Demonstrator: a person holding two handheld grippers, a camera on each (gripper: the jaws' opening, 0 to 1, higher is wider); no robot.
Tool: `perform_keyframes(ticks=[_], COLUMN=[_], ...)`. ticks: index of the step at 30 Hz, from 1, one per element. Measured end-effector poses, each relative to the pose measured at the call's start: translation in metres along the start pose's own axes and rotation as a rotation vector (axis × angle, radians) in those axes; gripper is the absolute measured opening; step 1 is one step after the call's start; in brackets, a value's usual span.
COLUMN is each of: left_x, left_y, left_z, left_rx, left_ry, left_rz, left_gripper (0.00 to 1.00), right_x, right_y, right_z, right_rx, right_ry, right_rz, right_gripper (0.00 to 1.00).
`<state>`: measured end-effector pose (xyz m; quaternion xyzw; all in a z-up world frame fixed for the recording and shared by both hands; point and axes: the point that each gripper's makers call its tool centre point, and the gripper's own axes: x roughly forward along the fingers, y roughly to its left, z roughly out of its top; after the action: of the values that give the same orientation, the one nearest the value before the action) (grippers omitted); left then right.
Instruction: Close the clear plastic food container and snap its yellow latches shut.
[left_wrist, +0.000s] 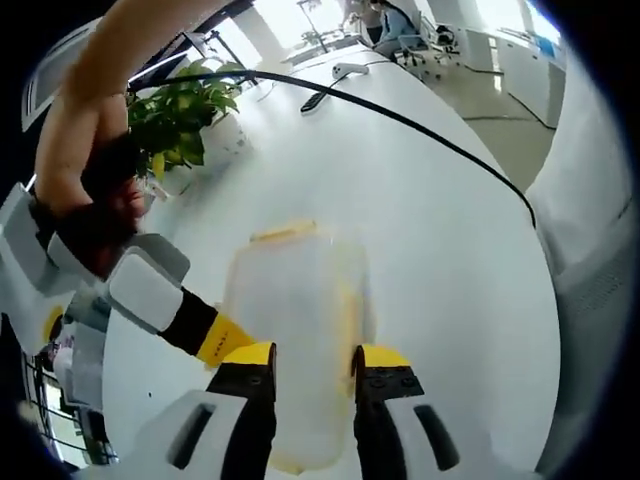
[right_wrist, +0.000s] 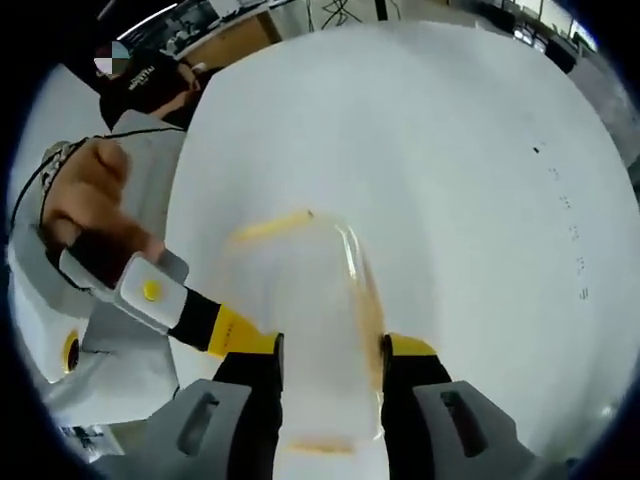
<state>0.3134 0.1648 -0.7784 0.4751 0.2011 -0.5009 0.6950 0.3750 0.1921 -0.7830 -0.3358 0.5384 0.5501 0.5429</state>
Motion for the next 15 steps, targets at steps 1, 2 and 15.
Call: perform_keyframes(ticks=[1, 2, 15], left_x=[0.0006, 0.0008, 0.0019], left_y=[-0.0001, 0.0001, 0.0005], left_z=[-0.0004, -0.0007, -0.0024], left_rx=[0.003, 0.001, 0.015], left_ry=[0.003, 0.005, 0.011], left_rz=[0.006, 0.012, 0.023], left_gripper=[0.23, 0.23, 0.23], right_x=[0.0002, 0.0007, 0.002], right_y=[-0.0001, -0.0003, -0.003], right_z=[-0.0002, 0.0001, -0.0024], right_rx=[-0.009, -0.018, -0.062], right_ry=[0.017, 0.04, 0.137], right_rz=[0.0, 0.003, 0.045], right_gripper=[0.34, 0.34, 0.3])
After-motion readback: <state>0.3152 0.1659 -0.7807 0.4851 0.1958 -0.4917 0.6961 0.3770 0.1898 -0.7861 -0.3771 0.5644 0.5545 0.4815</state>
